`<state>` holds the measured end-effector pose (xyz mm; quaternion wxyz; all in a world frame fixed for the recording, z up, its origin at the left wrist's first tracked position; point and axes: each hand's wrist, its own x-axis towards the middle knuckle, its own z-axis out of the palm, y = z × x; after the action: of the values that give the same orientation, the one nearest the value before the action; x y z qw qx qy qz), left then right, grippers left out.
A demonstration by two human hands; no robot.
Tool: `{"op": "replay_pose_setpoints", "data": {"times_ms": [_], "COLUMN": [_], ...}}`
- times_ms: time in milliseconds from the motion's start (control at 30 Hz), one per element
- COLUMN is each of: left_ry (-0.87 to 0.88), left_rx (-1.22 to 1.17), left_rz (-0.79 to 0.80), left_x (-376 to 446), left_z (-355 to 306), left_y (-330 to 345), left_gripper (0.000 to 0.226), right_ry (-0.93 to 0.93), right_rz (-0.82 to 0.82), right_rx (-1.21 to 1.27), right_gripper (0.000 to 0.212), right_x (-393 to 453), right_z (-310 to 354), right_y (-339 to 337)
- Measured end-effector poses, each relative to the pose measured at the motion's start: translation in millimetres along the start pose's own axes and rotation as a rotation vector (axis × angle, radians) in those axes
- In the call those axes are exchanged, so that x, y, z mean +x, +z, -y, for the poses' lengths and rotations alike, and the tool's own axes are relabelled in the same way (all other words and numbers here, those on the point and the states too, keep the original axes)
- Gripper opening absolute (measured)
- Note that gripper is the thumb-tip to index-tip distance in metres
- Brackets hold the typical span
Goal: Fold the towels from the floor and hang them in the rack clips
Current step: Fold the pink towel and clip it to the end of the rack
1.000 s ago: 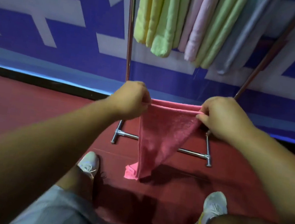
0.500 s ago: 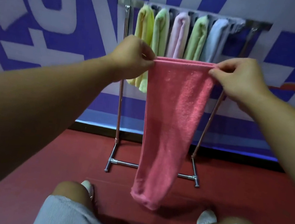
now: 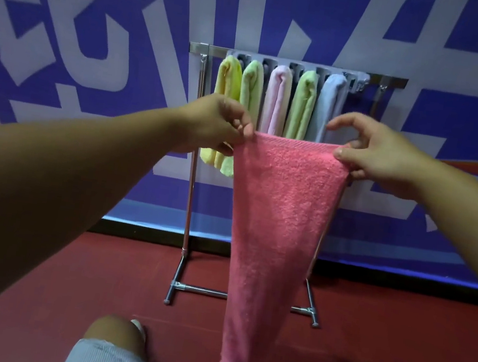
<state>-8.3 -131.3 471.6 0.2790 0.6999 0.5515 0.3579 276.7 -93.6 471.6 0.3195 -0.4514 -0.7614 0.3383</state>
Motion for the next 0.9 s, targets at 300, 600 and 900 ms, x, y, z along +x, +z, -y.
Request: {"op": "replay_pose_setpoints", "data": {"times_ms": [300, 600, 900], "left_ry": [0.004, 0.014, 0.014], "left_rx": [0.526, 0.062, -0.345], "left_rz": [0.019, -0.118, -0.075], "left_x": [-2, 2, -4], "left_z": [-28, -40, -55], "left_y": [21, 30, 36], "left_gripper": [0.038, 0.015, 0.016], "right_ry": [-0.059, -0.343, -0.343], "right_rz": [0.130, -0.020, -0.285], "right_rx": [0.057, -0.441, -0.354], "right_gripper": [0.030, 0.013, 0.030], "right_x": [-10, -8, 3], "right_z": [12, 42, 49], "right_y": [8, 34, 45]}}
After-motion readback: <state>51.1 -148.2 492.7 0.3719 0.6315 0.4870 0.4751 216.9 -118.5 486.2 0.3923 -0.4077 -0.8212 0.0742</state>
